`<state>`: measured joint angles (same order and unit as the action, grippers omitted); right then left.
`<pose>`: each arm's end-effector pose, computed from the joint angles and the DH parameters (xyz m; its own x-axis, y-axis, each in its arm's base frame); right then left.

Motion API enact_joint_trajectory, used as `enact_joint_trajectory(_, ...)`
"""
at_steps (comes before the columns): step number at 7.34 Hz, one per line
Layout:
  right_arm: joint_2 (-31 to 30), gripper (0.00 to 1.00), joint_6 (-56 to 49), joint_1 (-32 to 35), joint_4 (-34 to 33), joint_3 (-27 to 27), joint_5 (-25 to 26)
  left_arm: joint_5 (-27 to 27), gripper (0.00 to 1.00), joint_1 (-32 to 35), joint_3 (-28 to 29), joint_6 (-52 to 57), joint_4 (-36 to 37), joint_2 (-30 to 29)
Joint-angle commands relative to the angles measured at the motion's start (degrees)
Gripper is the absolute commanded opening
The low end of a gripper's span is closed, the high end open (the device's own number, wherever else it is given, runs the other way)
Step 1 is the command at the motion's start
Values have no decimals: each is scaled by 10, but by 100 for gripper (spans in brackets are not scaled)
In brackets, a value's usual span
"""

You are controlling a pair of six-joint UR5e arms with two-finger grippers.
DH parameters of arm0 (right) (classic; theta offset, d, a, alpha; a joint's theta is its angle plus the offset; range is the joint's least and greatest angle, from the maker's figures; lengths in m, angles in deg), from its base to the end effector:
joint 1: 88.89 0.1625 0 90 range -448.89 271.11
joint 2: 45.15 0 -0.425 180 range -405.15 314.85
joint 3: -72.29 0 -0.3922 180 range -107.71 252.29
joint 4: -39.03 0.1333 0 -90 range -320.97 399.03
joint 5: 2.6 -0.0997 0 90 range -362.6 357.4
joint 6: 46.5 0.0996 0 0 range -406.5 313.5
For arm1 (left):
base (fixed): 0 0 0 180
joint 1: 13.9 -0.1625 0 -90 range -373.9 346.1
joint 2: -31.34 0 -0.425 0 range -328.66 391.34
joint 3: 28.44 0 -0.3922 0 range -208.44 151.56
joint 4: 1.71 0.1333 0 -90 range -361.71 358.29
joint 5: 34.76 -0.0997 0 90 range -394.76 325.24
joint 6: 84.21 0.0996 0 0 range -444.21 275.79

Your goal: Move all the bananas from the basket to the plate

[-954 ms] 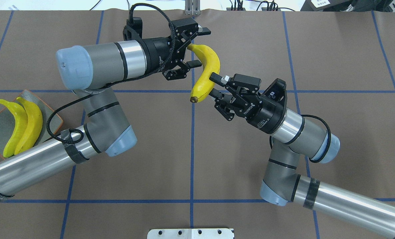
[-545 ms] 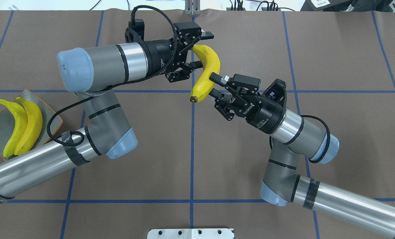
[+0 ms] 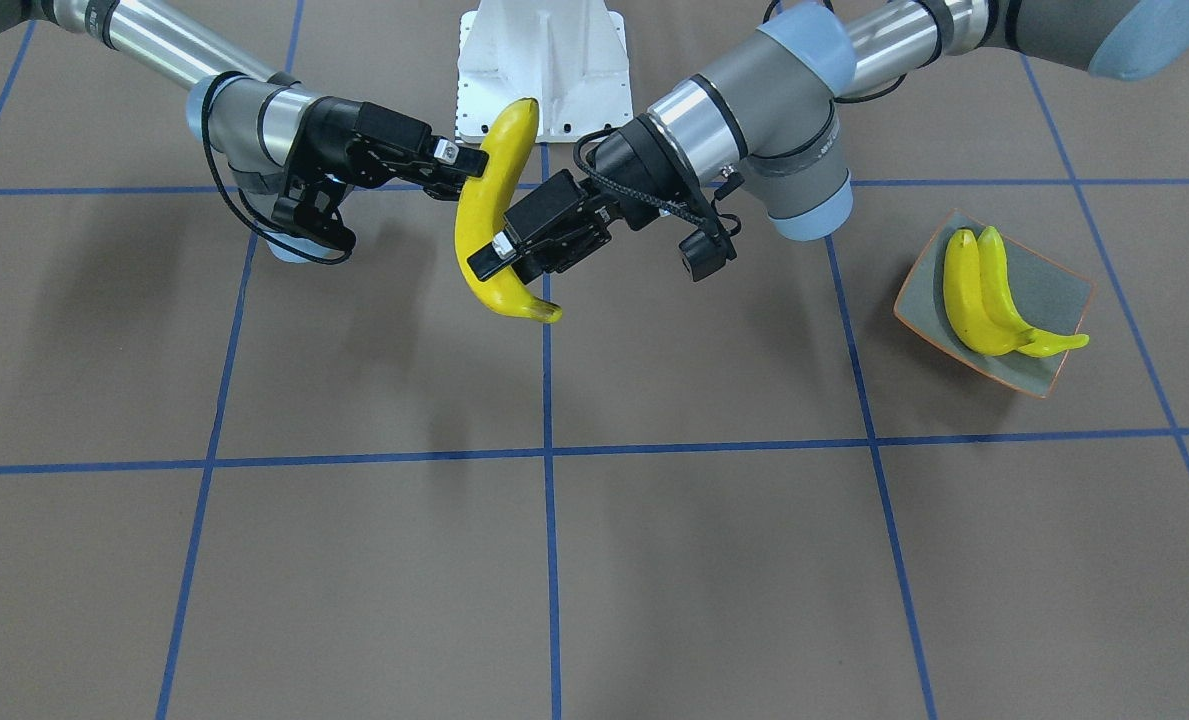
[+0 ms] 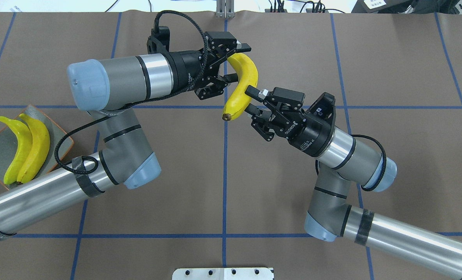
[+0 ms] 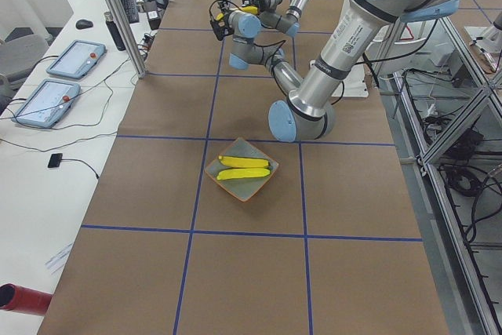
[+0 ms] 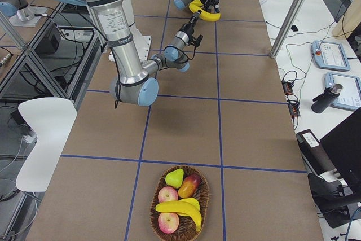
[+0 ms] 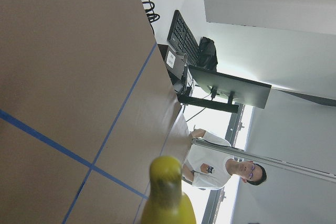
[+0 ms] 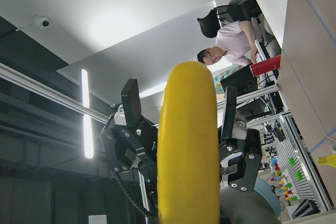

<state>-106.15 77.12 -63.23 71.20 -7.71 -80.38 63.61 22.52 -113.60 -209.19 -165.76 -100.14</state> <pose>-0.4381 -0.3818 0.2682 -0.8853 0.1750 0.4308 -0.0633 0.8725 -0.4845 0.4551 -0.4834 0.1188 -0.5069 -0.3309 -0.7960 0.2285 0.8388 -0.4942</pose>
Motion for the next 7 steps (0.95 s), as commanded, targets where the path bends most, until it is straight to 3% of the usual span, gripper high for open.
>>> enact_joint_trajectory(1,0,0,-10,0,0,0,-1,1,72,-5,-2,0,-3,1)
enact_joint_trajectory(3,0,0,-11,0,0,0,-1,1,72,-7,-5,2,-3,2)
enact_joint_trajectory(4,0,0,-11,0,0,0,-1,1,67,-10,-8,2,-3,2)
enact_joint_trajectory(6,0,0,-11,0,0,0,0,1,0,-12,-9,2,-3,3)
enact_joint_trajectory(7,-1,51,-15,1,-1,-1,0,1,0,-13,-9,3,-3,2)
